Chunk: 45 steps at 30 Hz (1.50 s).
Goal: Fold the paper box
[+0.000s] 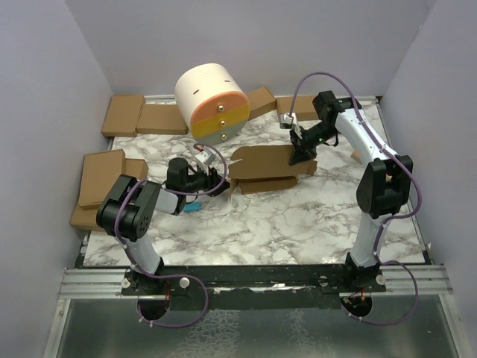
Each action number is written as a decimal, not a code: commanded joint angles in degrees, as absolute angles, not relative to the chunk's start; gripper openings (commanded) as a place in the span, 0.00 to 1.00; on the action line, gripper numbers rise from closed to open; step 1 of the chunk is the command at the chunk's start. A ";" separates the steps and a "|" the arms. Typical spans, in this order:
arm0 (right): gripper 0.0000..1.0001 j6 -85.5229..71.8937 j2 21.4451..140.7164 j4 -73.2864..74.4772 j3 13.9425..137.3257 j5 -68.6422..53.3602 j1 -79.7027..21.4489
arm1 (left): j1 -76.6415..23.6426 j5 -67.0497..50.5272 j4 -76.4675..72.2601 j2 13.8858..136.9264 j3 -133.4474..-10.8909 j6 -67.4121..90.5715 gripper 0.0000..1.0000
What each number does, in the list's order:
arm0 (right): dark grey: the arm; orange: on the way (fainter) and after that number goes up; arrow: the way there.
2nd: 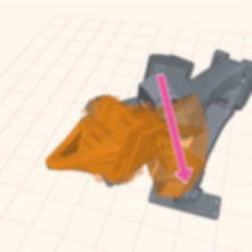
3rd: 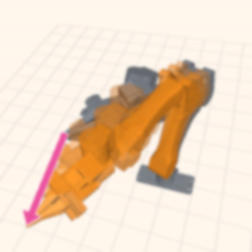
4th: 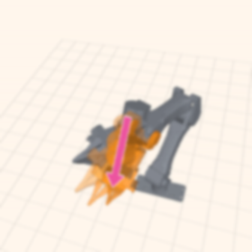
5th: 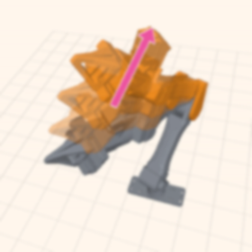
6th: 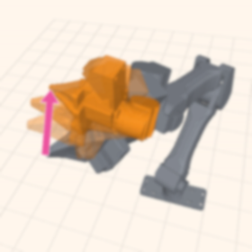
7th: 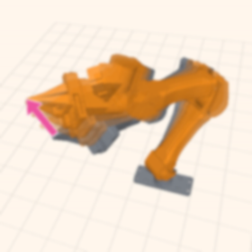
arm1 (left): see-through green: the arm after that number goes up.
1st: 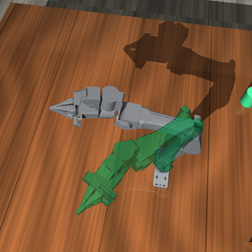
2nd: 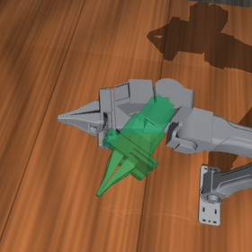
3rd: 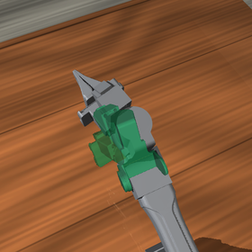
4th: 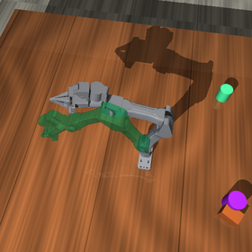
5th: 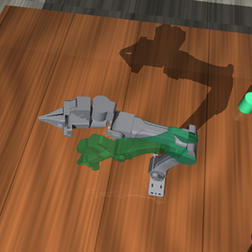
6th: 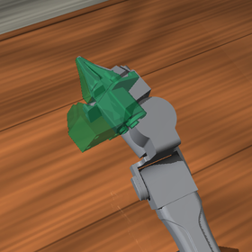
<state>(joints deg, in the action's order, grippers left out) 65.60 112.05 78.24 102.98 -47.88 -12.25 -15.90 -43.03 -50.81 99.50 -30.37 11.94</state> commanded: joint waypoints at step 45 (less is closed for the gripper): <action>0.01 63.14 113.05 80.66 106.66 -51.96 -12.03 | -29.09 -11.60 -74.80 102.69 -26.61 6.28 0.53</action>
